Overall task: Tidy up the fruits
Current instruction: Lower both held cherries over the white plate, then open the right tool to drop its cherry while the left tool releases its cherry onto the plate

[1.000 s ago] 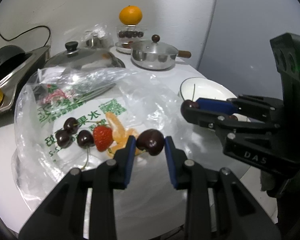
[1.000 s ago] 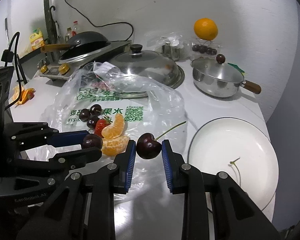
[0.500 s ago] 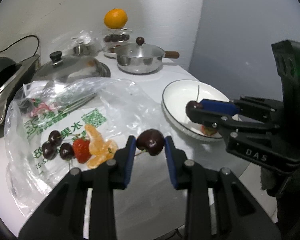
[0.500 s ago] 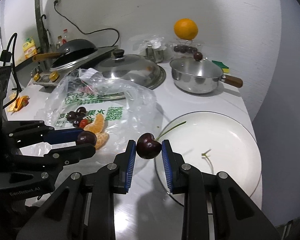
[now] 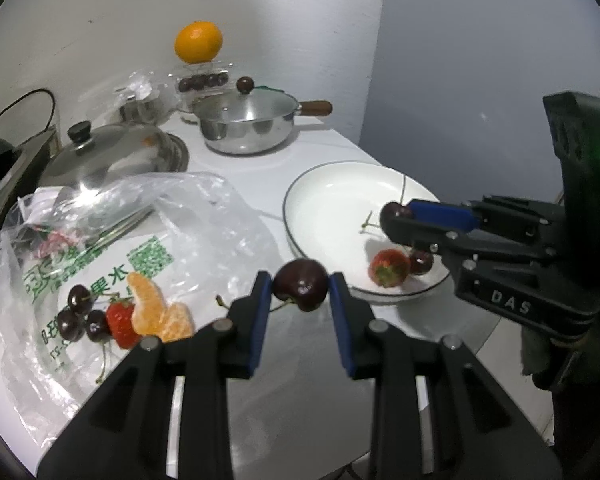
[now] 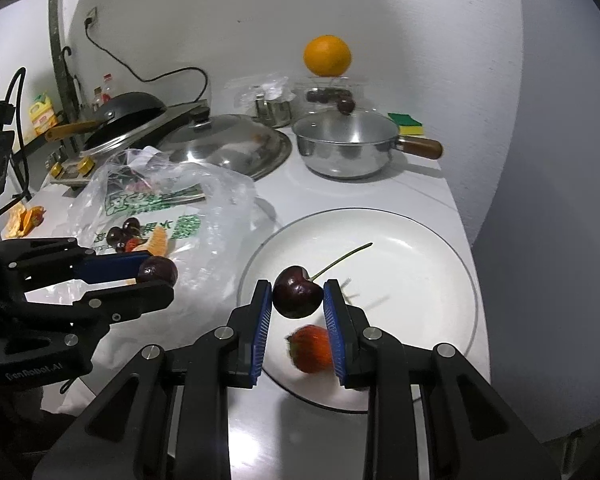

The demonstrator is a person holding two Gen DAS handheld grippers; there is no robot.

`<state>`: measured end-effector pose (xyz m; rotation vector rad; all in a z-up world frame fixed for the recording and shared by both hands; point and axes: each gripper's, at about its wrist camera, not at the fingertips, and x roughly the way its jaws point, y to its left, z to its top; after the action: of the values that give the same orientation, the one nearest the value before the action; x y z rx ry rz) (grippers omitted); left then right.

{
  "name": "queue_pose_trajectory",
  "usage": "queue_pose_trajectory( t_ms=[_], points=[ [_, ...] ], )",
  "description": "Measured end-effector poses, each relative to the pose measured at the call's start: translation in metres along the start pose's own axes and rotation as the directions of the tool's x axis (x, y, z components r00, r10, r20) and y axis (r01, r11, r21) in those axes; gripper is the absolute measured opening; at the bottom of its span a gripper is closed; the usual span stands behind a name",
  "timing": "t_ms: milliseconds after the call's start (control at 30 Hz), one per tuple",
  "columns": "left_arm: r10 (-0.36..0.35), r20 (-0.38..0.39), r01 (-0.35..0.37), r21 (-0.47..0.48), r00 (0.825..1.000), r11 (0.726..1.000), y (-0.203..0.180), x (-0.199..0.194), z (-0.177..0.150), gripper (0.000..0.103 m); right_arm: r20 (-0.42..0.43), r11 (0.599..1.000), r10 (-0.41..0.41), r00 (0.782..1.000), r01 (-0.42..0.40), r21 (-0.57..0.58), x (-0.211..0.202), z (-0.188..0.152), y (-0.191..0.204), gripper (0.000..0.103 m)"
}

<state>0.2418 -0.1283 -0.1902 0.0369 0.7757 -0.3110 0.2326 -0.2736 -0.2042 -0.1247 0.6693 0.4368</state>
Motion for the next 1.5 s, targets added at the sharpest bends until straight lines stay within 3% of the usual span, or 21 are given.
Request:
queue_pose_trajectory(
  t_ms=[700,1500],
  points=[
    [-0.001,-0.025,0.002,0.041,1.000,0.999,-0.030,0.033,0.018,0.031,-0.002,0.997,-0.036,0.999,0.036,0.067,0.000,-0.016,-0.056,0.029],
    [-0.005,-0.080,0.008,0.048,0.997,0.999,-0.039,0.071,0.023,0.031,-0.030,0.995,-0.041,0.999,0.044,0.095,0.016,-0.022,-0.080,0.029]
  ],
)
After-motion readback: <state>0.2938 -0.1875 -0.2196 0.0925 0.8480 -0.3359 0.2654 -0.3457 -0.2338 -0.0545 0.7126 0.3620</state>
